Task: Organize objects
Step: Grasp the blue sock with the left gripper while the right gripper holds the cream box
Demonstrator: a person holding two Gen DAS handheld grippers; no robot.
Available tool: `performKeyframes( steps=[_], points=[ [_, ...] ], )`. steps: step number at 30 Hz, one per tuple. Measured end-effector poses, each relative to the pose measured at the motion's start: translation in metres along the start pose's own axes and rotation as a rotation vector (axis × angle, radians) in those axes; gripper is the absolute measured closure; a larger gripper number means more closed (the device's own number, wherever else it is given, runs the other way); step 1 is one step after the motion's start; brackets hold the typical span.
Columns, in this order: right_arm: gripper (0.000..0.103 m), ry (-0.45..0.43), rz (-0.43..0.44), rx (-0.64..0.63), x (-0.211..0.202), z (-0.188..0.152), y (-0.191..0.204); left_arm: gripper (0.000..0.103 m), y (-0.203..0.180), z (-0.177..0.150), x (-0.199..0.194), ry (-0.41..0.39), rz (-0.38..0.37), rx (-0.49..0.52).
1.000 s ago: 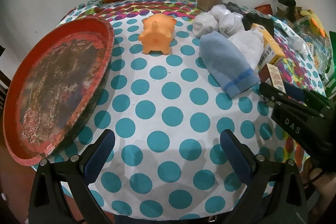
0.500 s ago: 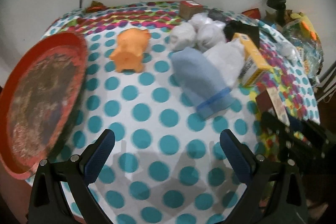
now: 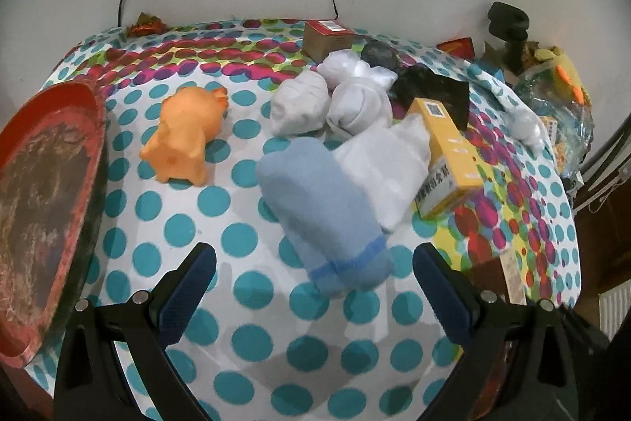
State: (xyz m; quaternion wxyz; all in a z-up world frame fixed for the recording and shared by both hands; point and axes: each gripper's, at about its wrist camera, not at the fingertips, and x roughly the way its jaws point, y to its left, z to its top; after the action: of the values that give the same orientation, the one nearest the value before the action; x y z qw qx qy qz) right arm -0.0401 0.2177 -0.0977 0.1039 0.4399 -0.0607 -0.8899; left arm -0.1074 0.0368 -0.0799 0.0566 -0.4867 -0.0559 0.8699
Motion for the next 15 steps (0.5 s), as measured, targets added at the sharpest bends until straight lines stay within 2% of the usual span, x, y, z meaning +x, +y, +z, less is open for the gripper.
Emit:
performKeyframes(
  steps=[5, 12, 13, 15],
  points=[
    [0.073, -0.001, 0.020, -0.006, 0.000, -0.001, 0.000, 0.020, -0.003, 0.004, 0.013, 0.018, 0.030, 0.014],
    [0.073, -0.001, 0.037, 0.000, 0.000, -0.002, -0.004, 0.024, -0.008, 0.002, 0.024, 0.034, 0.037, 0.039],
    [0.073, -0.002, 0.038, 0.002, 0.000, -0.002, -0.004, 0.026, -0.008, 0.002, 0.024, 0.030, 0.032, 0.047],
    [0.073, -0.003, 0.039, 0.003, 0.000, -0.002, -0.005, 0.045, -0.008, 0.002, 0.028, 0.038, 0.029, 0.057]
  ],
)
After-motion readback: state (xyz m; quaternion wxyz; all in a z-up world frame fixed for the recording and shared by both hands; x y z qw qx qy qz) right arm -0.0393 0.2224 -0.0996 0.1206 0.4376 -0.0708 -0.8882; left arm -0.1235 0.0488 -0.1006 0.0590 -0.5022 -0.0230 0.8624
